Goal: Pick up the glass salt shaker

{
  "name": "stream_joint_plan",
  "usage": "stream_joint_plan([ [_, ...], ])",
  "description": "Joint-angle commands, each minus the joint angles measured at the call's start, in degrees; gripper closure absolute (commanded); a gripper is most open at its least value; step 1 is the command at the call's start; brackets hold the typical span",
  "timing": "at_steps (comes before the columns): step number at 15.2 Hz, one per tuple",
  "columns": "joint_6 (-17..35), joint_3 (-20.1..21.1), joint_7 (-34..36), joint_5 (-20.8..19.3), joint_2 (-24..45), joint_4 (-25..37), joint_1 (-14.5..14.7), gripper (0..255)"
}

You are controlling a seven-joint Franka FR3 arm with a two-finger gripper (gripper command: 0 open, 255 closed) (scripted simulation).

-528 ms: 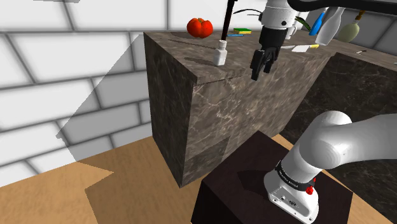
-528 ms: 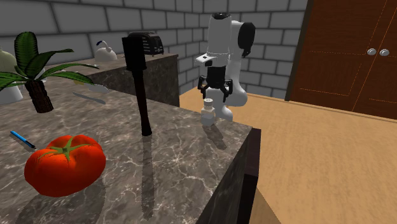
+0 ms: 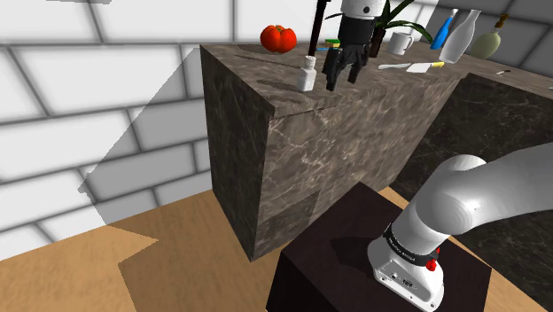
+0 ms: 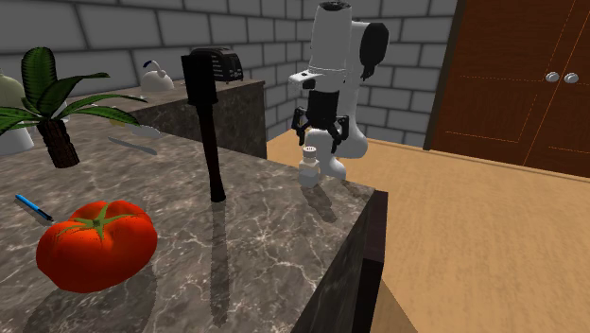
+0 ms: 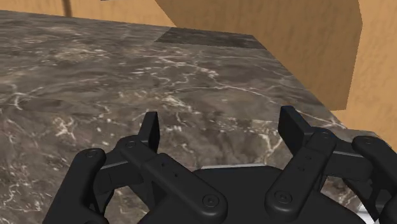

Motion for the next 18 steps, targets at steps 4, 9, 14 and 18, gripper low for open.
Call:
stream_joint_plan([
  [4, 1.28, 2.64, 5.78, -1.04, 9.17, 10.40, -1.47, 0],
  [9, 1.84, 4.19, 9.55, -2.37, 14.98, 17.10, -2.33, 0],
  [14, 5.65, 4.16, 9.86, -2.27, 14.02, 12.32, -2.22, 0],
  [18, 6.89, 4.17, 9.98, -2.23, 13.73, 10.80, -2.18, 255],
])
